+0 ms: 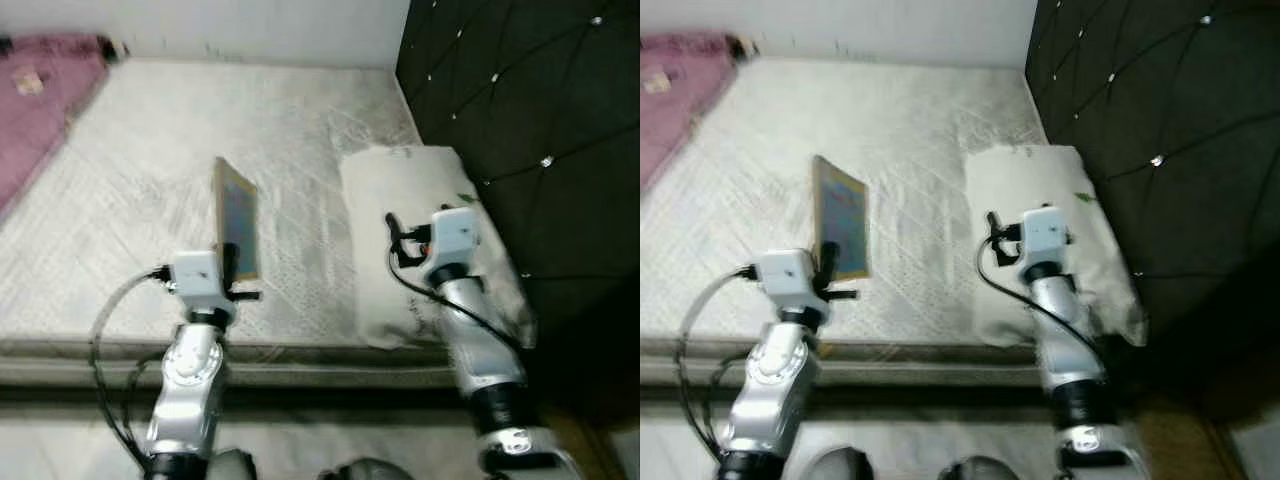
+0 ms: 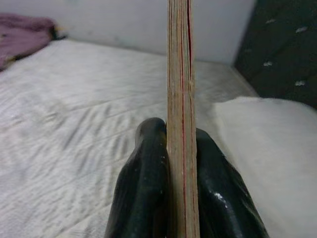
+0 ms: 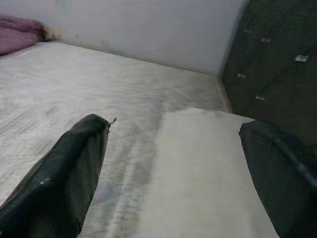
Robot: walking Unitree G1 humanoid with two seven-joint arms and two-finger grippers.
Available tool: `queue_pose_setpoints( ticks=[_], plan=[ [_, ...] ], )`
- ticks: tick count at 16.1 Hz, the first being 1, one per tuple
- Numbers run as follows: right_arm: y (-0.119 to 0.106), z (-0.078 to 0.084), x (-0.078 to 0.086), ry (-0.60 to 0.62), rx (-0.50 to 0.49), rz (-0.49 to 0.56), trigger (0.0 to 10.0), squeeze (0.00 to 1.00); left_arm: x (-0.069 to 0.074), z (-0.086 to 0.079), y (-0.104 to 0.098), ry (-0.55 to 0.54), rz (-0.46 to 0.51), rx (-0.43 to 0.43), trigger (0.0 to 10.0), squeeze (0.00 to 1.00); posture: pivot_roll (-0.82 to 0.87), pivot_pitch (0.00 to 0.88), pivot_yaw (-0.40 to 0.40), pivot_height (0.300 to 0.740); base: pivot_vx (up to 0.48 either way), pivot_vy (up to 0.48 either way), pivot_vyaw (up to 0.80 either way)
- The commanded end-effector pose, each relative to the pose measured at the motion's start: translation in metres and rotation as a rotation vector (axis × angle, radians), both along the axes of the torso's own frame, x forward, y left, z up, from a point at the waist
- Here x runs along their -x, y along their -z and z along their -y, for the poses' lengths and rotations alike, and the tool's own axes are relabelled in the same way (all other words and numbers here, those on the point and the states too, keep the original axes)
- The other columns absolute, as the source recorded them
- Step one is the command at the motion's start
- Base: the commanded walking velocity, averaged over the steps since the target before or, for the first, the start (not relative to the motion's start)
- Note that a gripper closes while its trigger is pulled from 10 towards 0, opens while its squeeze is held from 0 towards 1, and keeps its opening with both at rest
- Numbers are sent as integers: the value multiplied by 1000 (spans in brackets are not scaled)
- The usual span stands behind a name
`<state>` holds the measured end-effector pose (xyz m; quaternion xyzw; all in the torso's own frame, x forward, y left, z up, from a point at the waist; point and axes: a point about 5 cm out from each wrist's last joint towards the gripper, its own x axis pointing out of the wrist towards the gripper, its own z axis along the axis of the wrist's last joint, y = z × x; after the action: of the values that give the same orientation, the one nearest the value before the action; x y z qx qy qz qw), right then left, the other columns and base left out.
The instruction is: Clean up the room
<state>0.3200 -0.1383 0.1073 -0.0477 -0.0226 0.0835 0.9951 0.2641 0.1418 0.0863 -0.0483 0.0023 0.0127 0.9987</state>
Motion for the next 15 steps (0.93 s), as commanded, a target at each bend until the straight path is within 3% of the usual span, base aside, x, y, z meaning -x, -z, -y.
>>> queue_pose_setpoints(
  ticks=[1,6,15],
  plan=[
    [0,4,0,8,6,-6,10000,0,-3,3,-10,7,43,10,10000,0,-53,29,-35,740,0,-330,0],
    [0,4,-1,2,20,4,10000,0,-2,4,-12,25,69,23,10000,0,-54,27,-36,740,49,0,85],
    [0,4,-2,3,16,-1,10000,0,-2,5,-12,30,75,32,10000,0,-56,25,-39,740,449,0,0]
  ],
)
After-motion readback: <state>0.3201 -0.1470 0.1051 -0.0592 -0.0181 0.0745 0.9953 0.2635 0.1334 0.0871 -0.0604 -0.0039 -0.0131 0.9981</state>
